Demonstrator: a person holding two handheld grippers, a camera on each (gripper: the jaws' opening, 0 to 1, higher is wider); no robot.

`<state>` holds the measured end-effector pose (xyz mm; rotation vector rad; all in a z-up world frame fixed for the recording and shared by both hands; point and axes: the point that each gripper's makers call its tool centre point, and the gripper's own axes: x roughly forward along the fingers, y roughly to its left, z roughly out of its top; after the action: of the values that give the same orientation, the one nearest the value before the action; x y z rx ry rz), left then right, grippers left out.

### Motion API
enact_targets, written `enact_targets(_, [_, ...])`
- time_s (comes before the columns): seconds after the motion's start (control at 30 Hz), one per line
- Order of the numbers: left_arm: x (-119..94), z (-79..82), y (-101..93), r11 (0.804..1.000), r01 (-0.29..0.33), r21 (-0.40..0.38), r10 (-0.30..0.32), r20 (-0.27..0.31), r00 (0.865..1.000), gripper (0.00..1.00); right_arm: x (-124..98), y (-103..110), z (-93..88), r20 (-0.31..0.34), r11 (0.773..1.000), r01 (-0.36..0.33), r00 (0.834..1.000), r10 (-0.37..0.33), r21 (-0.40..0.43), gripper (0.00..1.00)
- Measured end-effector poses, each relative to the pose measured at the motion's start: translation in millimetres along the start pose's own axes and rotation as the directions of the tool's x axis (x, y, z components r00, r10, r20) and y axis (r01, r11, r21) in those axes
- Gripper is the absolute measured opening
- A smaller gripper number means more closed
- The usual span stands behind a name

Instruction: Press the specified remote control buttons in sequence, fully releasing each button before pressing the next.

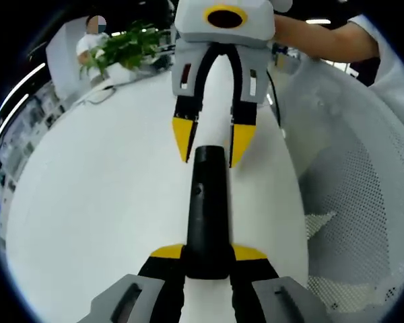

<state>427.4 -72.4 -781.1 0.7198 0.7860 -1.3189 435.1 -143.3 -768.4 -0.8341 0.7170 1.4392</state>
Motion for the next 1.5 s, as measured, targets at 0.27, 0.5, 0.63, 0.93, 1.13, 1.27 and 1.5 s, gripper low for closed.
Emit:
enact_targets(0.27, [0, 0.5, 0.1, 1.0, 0.0, -0.003, 0.0, -0.002, 1.0, 0.24, 1, 2, -11.1, -0.022, 1.0, -0.009, 1.0, 0.009, -0.007, 0.24])
enact_targets(0.5, [1, 0.6, 0.6, 1.0, 0.0, -0.003, 0.0, -0.004, 1.0, 0.24, 3, 3, -11.0, -0.018, 1.0, -0.012, 1.0, 0.012, -0.005, 0.24])
enact_targets(0.63, [1, 0.7, 0.6, 1.0, 0.001, -0.002, -0.001, -0.005, 1.0, 0.24, 5, 3, -13.1, -0.029, 1.0, -0.012, 1.0, 0.011, -0.009, 0.23])
enact_targets(0.93, [1, 1.1, 0.2, 1.0, 0.003, 0.002, -0.003, -0.004, 1.0, 0.24, 8, 3, -16.3, -0.049, 1.0, -0.011, 0.999, 0.01, -0.024, 0.22])
enact_targets(1.13, [1, 1.2, -0.2, 1.0, 0.005, 0.003, -0.005, -0.003, 1.0, 0.24, 9, 4, -16.0, -0.048, 1.0, -0.019, 0.999, 0.018, -0.025, 0.21])
enact_targets(1.27, [1, 1.2, -0.3, 1.0, 0.007, 0.005, -0.007, -0.004, 1.0, 0.24, 9, 3, -16.5, -0.041, 0.999, -0.027, 0.999, 0.026, -0.022, 0.2])
enact_targets(1.5, [2, 1.5, -0.9, 1.0, 0.007, 0.008, -0.006, -0.012, 1.0, 0.24, 10, 3, -16.6, -0.053, 1.0, -0.029, 0.998, 0.029, -0.002, 0.2])
